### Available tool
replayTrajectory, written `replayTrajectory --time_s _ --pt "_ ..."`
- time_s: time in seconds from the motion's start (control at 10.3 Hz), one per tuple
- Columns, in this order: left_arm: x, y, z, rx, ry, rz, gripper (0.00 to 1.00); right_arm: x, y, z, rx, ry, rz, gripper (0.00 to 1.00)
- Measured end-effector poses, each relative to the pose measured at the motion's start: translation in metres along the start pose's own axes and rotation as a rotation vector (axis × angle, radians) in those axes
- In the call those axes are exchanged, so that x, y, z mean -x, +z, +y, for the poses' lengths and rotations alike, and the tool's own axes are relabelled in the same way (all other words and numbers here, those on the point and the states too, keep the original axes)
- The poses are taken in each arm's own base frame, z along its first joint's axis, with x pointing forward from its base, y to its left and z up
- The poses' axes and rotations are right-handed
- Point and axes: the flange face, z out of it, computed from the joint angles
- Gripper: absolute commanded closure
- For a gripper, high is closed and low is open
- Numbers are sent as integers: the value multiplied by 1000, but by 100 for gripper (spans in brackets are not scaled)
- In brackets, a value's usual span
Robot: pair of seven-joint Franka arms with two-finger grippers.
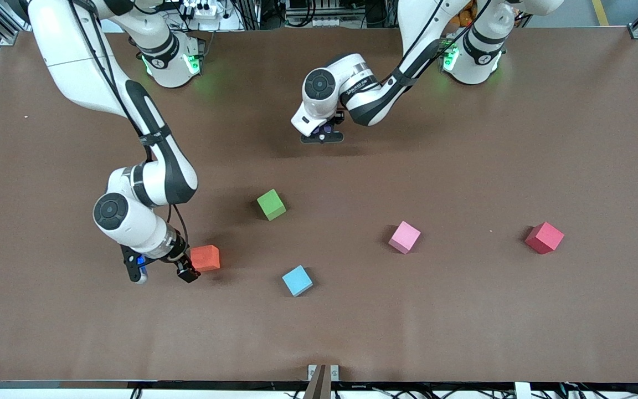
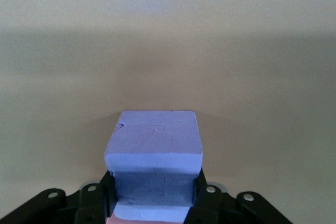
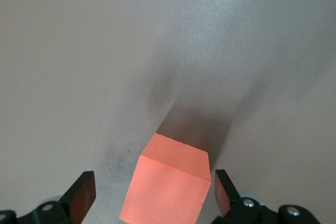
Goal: Arrange blocks into number 1
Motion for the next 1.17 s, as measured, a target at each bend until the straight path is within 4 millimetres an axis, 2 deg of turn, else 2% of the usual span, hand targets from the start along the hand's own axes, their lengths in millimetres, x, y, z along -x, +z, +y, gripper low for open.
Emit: replayTrajectory --time_s 0.29,0.39,0.49,0.58,0.68,0.87,1.07,1.17 --pt "9 3 3 -6 15 -5 89 3 17 11 37 13 -11 1" --pt "10 4 3 -8 16 -6 83 4 18 12 41 13 -12 1" --pt "10 4 3 -8 17 -6 2 7 20 14 46 10 -13 1" --pt "11 4 3 -9 19 -7 0 9 22 14 49 10 -12 1" --pt "12 6 3 -12 20 -9 0 8 23 15 49 11 -10 6" --pt "10 5 2 -11 18 -7 0 7 25 15 48 14 -9 29" --pt "-11 -16 -3 11 -4 22 0 9 30 14 44 11 -6 49" --pt "-30 -40 -10 24 -30 42 0 10 31 12 42 7 -4 57"
